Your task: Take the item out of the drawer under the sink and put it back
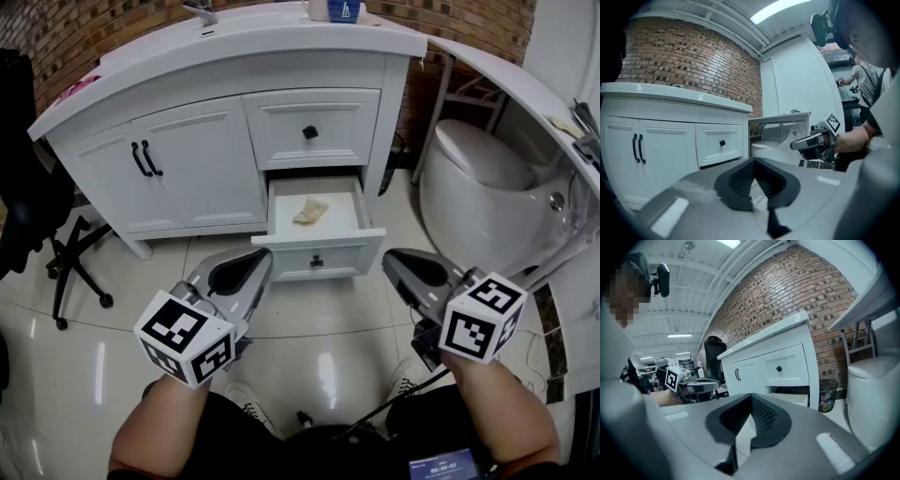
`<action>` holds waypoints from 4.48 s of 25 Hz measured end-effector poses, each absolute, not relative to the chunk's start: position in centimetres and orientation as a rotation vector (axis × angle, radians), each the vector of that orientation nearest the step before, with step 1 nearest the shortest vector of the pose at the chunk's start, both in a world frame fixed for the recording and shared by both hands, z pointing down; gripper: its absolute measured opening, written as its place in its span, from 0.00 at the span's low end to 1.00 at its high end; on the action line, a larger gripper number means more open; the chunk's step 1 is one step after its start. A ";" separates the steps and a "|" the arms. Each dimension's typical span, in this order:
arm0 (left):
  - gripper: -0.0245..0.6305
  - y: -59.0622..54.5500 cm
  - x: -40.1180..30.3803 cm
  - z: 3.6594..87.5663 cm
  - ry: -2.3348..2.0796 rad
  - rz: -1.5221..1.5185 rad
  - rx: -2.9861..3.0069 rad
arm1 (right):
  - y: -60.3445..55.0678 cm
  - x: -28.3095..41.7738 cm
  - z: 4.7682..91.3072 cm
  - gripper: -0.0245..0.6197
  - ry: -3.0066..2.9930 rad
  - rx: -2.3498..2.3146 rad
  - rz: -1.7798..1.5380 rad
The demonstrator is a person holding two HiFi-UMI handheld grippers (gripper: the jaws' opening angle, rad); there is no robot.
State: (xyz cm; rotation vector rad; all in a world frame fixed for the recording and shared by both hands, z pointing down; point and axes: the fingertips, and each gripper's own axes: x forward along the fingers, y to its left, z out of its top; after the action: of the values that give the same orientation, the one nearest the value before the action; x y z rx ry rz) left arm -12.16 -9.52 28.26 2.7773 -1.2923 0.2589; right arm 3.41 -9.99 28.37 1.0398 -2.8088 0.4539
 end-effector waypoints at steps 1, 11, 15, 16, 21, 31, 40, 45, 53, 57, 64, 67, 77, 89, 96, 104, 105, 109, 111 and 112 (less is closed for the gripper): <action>0.05 -9.6 -12.2 28.2 -1.294 0.255 2.778 | -10.0 3.4 28.4 0.04 -2.810 1.038 0.456; 0.05 -11.7 -12.7 28.4 -1.353 0.291 2.781 | -11.7 2.6 28.3 0.04 -2.803 1.033 0.409; 0.05 -13.5 -13.7 29.1 -1.390 0.319 2.776 | -13.6 2.7 28.5 0.04 -2.797 1.053 0.410; 0.05 -14.0 -13.9 29.3 -1.400 0.327 2.772 | -14.2 2.7 28.5 0.04 -2.793 1.061 0.410; 0.05 -16.7 -15.0 30.6 -1.429 0.337 2.746 | -17.1 2.9 28.9 0.04 -2.784 1.105 0.430; 0.05 -19.1 -14.5 32.3 -1.377 0.399 2.785 | -20.2 2.5 30.4 0.04 -2.757 1.096 0.467; 0.12 -21.7 -12.8 31.2 -1.385 0.626 2.899 | -20.7 2.9 29.6 0.04 -2.784 1.120 0.482; 0.15 -23.9 -11.2 33.7 -1.274 0.846 2.891 | -20.4 2.9 29.2 0.04 -2.808 1.099 0.483; 0.17 -28.9 -8.9 37.9 -1.076 1.228 2.837 | -20.7 3.4 28.6 0.04 -2.841 1.075 0.489; 0.17 -31.2 -7.3 40.4 -0.979 1.346 2.783 | -20.4 3.9 28.7 0.04 -2.844 1.069 0.495; 0.17 -35.3 -6.7 45.4 -0.870 1.498 2.660 | -21.1 4.9 29.4 0.04 -2.843 1.059 0.574; 0.17 -36.1 -6.6 47.3 -0.829 1.556 2.625 | -21.3 5.2 29.6 0.04 -2.843 1.057 0.593; 0.18 -37.9 -7.3 52.7 -0.727 1.706 2.490 | -21.9 6.4 30.3 0.04 -2.823 1.070 0.628; 0.06 -37.5 -6.5 52.4 -0.691 1.688 2.516 | -21.9 6.5 30.6 0.04 -2.817 1.065 0.647; 0.05 -37.1 -6.7 49.0 -0.774 1.621 2.548 | -21.4 5.8 30.0 0.04 -2.834 1.041 0.622; 0.05 -34.6 -7.3 40.1 -1.014 1.200 2.695 | -21.3 4.6 30.1 0.04 -2.832 1.021 0.602; 0.05 -34.1 -7.7 38.8 -1.050 1.131 2.711 | -21.3 4.4 30.2 0.04 -2.829 1.020 0.598; 0.05 -31.4 -9.7 34.5 -1.190 0.904 2.734 | -21.6 4.5 30.4 0.04 -2.822 1.032 0.605; 0.05 -29.9 -10.5 33.1 -1.231 0.827 2.742 | -21.5 4.4 30.3 0.04 -2.822 1.037 0.610; 0.05 -29.2 -10.8 32.5 -1.239 0.788 2.751 | -21.4 4.3 30.3 0.04 -2.821 1.039 0.606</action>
State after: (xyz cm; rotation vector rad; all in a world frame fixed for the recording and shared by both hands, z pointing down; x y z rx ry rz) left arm -10.77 -29.15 32.46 2.7508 -1.2387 0.7883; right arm 4.27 -21.42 30.28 1.0389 -2.8213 0.6064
